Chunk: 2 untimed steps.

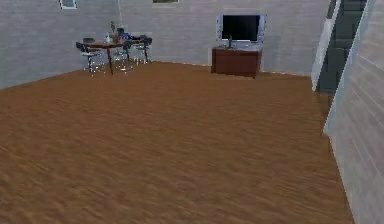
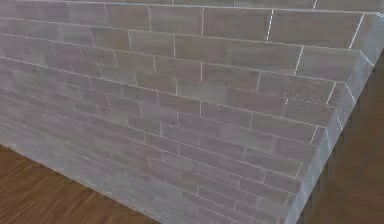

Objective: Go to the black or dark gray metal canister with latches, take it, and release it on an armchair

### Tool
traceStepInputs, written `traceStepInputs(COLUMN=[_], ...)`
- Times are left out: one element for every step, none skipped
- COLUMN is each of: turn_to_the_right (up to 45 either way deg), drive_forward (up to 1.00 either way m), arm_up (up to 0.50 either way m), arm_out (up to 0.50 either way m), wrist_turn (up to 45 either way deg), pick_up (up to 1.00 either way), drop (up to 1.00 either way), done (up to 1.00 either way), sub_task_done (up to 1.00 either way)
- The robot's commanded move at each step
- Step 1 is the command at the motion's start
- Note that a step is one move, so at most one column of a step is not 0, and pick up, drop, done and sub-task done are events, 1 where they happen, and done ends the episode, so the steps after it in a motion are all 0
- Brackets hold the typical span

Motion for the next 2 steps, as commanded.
traceStepInputs(turn_to_the_right=[30.0, 0.0], drive_forward=[0.00, 1.00], arm_up=[0.00, 0.00], arm_out=[0.00, 0.00], wrist_turn=[0.0, 0.0], pick_up=[0.00, 0.00], drop=[0.00, 0.00], done=[0.00, 0.00], sub_task_done=[0.00, 0.00])
